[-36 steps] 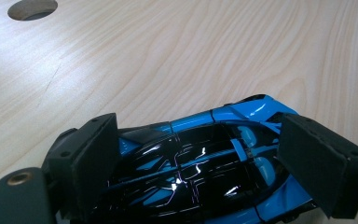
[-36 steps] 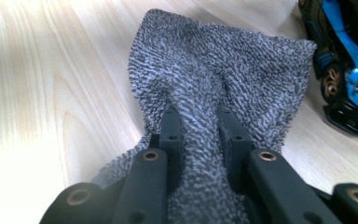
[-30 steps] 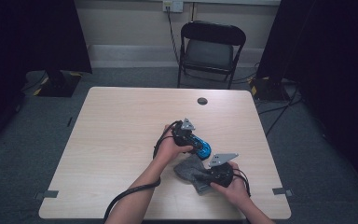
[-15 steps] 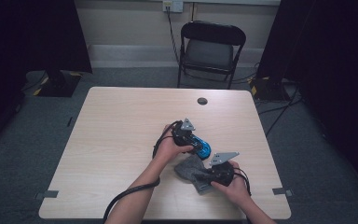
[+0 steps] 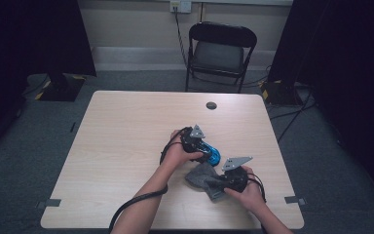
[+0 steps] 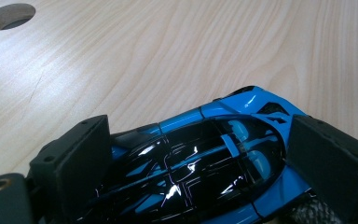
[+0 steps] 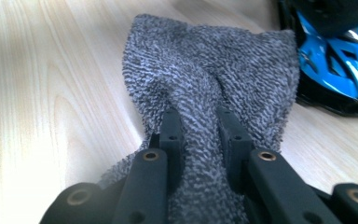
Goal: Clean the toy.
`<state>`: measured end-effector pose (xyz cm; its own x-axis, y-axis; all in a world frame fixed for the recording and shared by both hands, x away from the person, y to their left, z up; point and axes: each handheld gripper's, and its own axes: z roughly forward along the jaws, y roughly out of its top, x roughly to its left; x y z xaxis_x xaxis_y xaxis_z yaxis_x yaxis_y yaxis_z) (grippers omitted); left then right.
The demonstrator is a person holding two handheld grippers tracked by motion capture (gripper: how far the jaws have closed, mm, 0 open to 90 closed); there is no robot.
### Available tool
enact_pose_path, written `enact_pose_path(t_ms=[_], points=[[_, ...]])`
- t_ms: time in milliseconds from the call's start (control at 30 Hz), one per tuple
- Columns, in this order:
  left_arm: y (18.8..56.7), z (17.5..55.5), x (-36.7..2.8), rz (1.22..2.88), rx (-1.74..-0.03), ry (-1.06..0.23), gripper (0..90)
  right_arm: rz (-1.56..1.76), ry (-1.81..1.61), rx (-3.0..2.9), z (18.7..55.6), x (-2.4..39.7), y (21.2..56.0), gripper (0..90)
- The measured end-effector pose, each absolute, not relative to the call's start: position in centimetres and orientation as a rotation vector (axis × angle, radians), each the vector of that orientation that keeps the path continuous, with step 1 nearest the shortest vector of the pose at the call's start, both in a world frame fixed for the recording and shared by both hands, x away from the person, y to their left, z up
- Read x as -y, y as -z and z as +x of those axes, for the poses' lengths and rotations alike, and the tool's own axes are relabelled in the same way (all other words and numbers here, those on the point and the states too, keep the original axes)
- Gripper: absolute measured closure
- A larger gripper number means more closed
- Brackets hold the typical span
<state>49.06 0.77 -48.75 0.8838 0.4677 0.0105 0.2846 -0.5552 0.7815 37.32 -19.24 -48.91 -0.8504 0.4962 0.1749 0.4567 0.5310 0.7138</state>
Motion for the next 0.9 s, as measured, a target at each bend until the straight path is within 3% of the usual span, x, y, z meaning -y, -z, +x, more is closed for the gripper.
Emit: enact_pose_path(t_ms=[900], points=[[49.1,49.0,-1.1,2.164,-0.523,-0.281,7.1,0.961,-1.187,-2.694,40.6,23.0,48.5,76.0]])
